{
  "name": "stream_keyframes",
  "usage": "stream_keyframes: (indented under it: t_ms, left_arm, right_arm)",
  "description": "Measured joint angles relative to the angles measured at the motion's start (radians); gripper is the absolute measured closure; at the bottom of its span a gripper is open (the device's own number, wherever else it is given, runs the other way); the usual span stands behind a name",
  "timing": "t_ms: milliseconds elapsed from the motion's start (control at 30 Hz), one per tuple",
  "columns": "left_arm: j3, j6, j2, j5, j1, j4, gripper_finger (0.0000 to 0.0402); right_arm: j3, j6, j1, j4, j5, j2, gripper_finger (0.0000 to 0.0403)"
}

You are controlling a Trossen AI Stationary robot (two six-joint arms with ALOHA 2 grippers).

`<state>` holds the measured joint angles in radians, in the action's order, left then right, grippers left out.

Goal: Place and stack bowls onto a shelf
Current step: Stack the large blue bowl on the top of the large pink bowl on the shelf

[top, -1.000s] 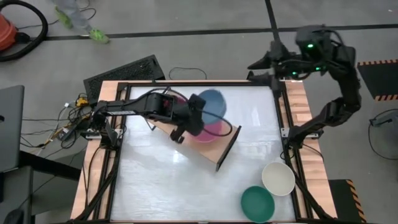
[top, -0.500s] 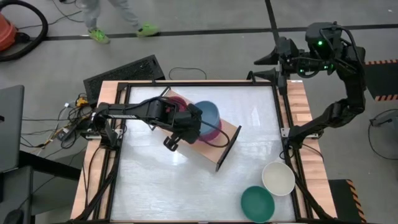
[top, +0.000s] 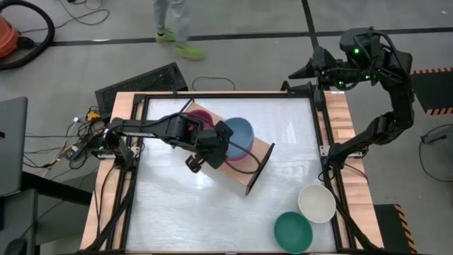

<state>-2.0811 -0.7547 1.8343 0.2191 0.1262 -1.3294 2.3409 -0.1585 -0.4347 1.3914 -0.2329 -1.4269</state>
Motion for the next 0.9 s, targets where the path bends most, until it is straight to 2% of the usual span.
stream_keyframes:
  t_ms: [200,333,433,700,900]
  left_arm:
    - [0.008,-0.058,0.042,0.01,-0.001,-0.071,0.0401]
    - [0.006,-0.108,0.065,0.093,0.009,-0.076,0.0401]
    - [0.003,-0.121,0.071,0.118,0.008,-0.077,0.0401]
    - [-0.013,-0.132,0.072,0.104,0.009,-0.096,0.04]
    - [-0.066,-0.108,0.071,0.099,0.009,-0.096,0.0368]
  right_arm:
    - [0.0,0.0,0.0,0.0,0.0,0.0,0.0179]
    - [0.0,0.0,0.0,0.0,-0.001,0.0,0.0179]
    - [0.0,0.0,0.0,0.0,-0.001,0.0,0.0179]
    - [0.0,-0.005,0.0,0.001,0.0,0.0,0.0179]
    - [0.0,-0.011,0.0,0.001,0.0,0.0,0.0179]
